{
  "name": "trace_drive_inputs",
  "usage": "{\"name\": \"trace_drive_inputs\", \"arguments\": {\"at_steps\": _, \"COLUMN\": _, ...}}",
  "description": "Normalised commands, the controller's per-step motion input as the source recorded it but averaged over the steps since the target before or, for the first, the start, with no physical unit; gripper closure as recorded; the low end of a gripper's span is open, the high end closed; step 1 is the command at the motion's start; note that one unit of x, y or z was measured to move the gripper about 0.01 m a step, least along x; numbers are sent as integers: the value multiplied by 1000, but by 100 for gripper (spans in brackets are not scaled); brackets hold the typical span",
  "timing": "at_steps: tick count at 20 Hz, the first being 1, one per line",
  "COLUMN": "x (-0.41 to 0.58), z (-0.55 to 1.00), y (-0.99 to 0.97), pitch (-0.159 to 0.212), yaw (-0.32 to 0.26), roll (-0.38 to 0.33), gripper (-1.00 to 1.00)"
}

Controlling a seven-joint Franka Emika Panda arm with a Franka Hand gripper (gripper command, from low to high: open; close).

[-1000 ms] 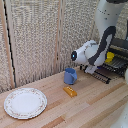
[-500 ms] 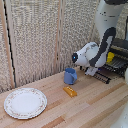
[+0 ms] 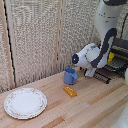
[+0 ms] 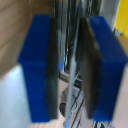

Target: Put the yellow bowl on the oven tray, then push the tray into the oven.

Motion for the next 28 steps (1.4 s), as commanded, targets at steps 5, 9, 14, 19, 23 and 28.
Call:
{"name": "trace_drive_inputs", "arguments": {"at_steps": 5, "x": 66, "z": 124, "y": -80, "pitch": 26, "yaw": 51, "roll": -5, "gripper": 100}}
{"name": "trace_drive_inputs", "arguments": {"at_steps": 9, "x": 171, "z": 651, "y": -209, "pitch": 110, "yaw": 69, "roll": 49, "gripper": 100}}
{"name": "trace_drive_inputs", "arguments": {"at_steps": 14, "x": 311, "z": 813, "y": -125, "pitch": 109, "yaw": 78, "roll": 90, "gripper": 100}}
{"name": "trace_drive_inputs", "arguments": {"at_steps": 19, "x": 88, "z": 757, "y": -459, "pitch": 74, "yaw": 99, "roll": 87, "gripper": 100}}
{"name": "trace_drive_inputs", "arguments": {"at_steps": 23, "x": -82, "z": 481, "y": -836, "pitch": 48, "yaw": 102, "roll": 37, "gripper": 100}}
{"name": "trace_drive_inputs", "arguments": {"at_steps": 28, "x": -67, "z": 336, "y": -916, "pitch": 48, "yaw": 81, "roll": 21, "gripper": 100}}
